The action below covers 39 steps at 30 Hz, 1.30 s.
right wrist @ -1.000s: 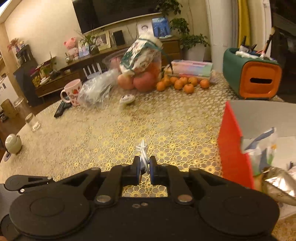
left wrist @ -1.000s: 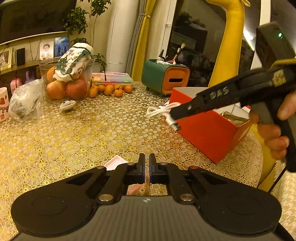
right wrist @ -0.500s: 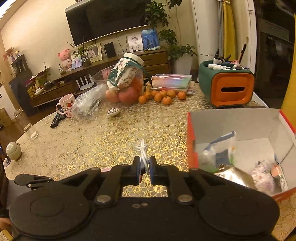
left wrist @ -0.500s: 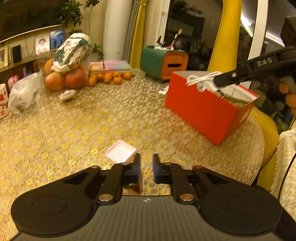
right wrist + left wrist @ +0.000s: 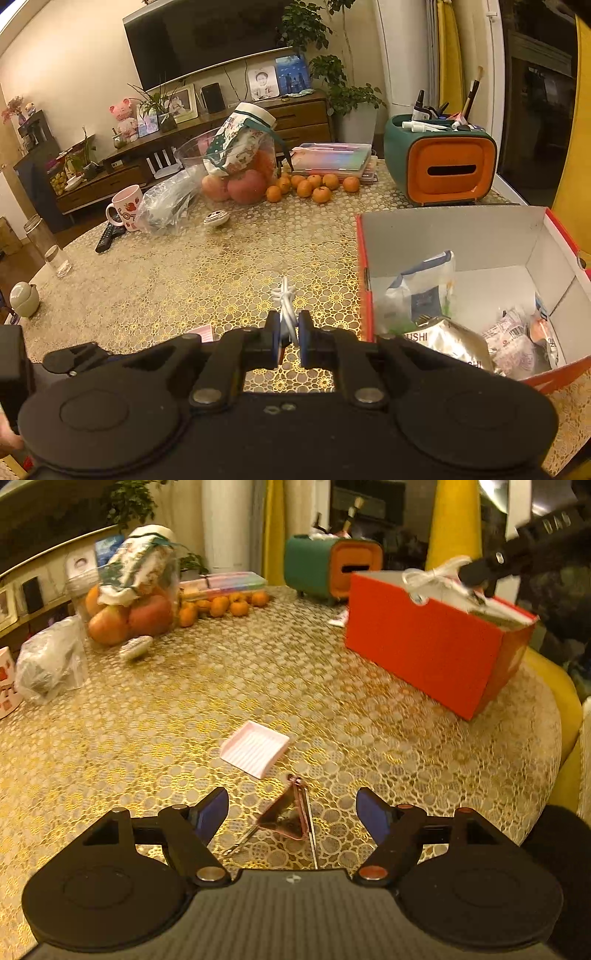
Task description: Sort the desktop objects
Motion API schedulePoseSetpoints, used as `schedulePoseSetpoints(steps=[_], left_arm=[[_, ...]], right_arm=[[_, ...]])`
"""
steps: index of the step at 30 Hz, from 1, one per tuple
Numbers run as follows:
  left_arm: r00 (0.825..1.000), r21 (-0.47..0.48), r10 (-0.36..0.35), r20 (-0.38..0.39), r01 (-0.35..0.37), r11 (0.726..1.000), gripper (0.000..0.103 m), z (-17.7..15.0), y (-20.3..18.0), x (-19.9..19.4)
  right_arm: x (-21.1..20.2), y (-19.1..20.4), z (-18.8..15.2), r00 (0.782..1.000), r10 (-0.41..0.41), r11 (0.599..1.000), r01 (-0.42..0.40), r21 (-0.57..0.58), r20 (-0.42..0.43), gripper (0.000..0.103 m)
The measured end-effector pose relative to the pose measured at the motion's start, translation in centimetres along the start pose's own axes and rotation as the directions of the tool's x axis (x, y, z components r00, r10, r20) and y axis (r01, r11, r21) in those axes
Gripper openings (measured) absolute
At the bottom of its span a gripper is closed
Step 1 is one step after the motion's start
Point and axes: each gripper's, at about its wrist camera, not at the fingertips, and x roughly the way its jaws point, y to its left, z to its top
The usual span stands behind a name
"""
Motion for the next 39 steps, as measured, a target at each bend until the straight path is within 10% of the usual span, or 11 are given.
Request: schedulePoseSetpoints(steps=[6, 14, 39], left_arm=[[0.999, 0.028, 0.041, -0.03, -0.04, 0.999, 0.037, -0.5, -0.4, 0.7], [0.999, -0.015, 0.031, -0.015, -0.031, 0.999, 0.023, 0.5, -0.3, -0.2], [0.978, 0.008, -0.184, 0.102, 0.184, 0.983, 0.022, 13.5, -8.5, -2.5]], right_arm=[[0.1, -0.2, 0.0, 1.0, 0.001, 1.0, -0.001, 0.003, -0.001, 0.009], [-0.6, -0.8, 0.0, 1.0, 0.004, 1.0, -0.004, 0.007, 0.011, 0.009], [-5.5, -10.6, -0.5, 0.989, -0.109, 0.988, 0.096, 0.122, 0.101, 0.009]])
